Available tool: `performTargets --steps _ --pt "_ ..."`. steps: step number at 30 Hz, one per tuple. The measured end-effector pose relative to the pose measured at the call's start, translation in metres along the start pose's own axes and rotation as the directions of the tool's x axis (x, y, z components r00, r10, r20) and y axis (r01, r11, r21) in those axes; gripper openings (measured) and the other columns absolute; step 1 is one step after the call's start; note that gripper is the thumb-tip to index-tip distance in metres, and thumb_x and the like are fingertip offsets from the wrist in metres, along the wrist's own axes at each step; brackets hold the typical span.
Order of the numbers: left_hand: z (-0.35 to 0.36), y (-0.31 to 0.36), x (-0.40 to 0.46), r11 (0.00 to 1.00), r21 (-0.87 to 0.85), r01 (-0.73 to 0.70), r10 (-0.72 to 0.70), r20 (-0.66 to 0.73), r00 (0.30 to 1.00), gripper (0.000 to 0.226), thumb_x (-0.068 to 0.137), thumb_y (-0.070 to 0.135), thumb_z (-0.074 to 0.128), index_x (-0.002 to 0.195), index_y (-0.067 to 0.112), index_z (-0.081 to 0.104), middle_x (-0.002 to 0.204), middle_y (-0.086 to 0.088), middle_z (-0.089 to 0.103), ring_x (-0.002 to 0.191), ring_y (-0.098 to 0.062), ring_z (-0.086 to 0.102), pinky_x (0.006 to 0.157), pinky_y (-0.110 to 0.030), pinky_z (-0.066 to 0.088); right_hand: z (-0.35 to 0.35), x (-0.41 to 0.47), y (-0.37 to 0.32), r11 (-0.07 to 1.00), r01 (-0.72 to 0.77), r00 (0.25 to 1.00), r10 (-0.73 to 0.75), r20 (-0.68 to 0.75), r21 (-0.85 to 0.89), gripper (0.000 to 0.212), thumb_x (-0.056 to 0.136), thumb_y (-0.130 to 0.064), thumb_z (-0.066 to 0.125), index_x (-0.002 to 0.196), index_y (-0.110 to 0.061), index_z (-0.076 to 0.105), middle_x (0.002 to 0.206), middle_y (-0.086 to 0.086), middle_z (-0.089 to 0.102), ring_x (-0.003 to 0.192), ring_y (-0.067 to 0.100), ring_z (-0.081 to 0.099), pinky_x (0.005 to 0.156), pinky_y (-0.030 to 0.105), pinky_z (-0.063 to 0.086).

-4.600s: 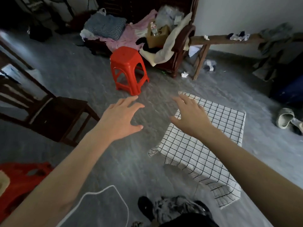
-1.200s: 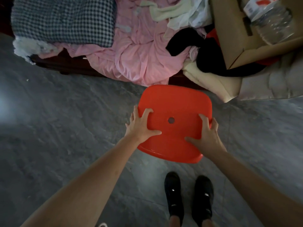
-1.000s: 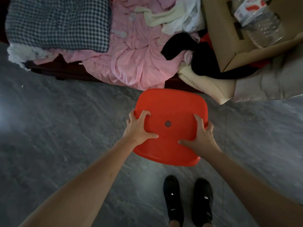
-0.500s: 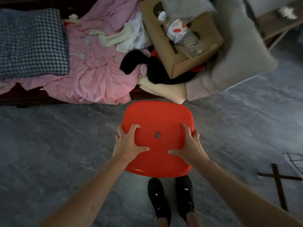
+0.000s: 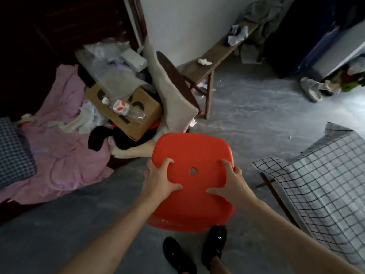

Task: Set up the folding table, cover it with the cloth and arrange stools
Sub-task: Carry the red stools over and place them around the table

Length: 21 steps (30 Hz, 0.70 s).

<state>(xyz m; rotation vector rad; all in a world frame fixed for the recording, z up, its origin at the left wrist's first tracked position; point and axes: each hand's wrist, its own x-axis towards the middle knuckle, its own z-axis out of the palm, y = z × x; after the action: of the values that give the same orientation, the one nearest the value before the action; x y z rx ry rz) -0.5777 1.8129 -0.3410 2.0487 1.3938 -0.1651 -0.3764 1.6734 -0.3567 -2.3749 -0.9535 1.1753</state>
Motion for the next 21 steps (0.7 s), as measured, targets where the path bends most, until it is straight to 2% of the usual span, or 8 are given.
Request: performTargets --steps 4,12,17,21 --pt "-0.004 0.074 0.005 0.997 0.043 -0.064 0.061 0.067 0.996 0.077 0.056 0.053 0.085 0.119 0.046 0.041 0.13 -0.007 0.03 0.114 -0.035 0.046 0.096 -0.044 0.047 -0.069 -0.015 0.023 0.998 -0.06 0.998 0.06 -0.006 0.034 0.115 0.059 -0.054 0.086 0.147 -0.039 0.014 0.137 0.014 0.028 0.114 0.033 0.053 0.096 0.045 0.05" --pt "0.014 0.201 0.034 0.971 0.099 -0.216 0.199 0.163 0.966 0.08 0.052 0.054 0.086 0.118 0.045 0.042 0.127 -0.005 0.032 0.112 -0.029 0.047 0.1 -0.043 0.045 -0.162 -0.024 0.082 0.982 -0.151 0.982 0.162 -0.095 0.113 0.118 0.056 -0.057 0.086 0.147 -0.037 0.014 0.139 0.016 0.029 0.115 0.034 0.053 0.098 0.046 0.049" --pt "-0.003 0.282 0.063 0.939 0.186 -0.289 0.263 0.153 0.953 0.082 0.056 0.053 0.086 0.126 0.043 0.044 0.127 -0.011 0.034 0.112 -0.035 0.05 0.097 -0.04 0.045 -0.229 -0.008 0.092 0.979 -0.136 0.969 0.164 -0.186 0.154 0.116 0.057 -0.057 0.086 0.148 -0.034 0.017 0.133 0.016 0.035 0.114 0.032 0.051 0.098 0.043 0.047" --pt "-0.016 0.332 0.098 0.904 0.214 -0.37 0.347 0.137 0.928 0.082 0.057 0.052 0.086 0.126 0.043 0.043 0.13 -0.01 0.032 0.117 -0.035 0.048 0.097 -0.043 0.047 -0.267 0.015 0.094 0.966 -0.113 0.949 0.174 -0.264 0.231 0.113 0.058 -0.053 0.087 0.147 -0.035 0.019 0.137 0.015 0.031 0.113 0.033 0.052 0.094 0.042 0.047"
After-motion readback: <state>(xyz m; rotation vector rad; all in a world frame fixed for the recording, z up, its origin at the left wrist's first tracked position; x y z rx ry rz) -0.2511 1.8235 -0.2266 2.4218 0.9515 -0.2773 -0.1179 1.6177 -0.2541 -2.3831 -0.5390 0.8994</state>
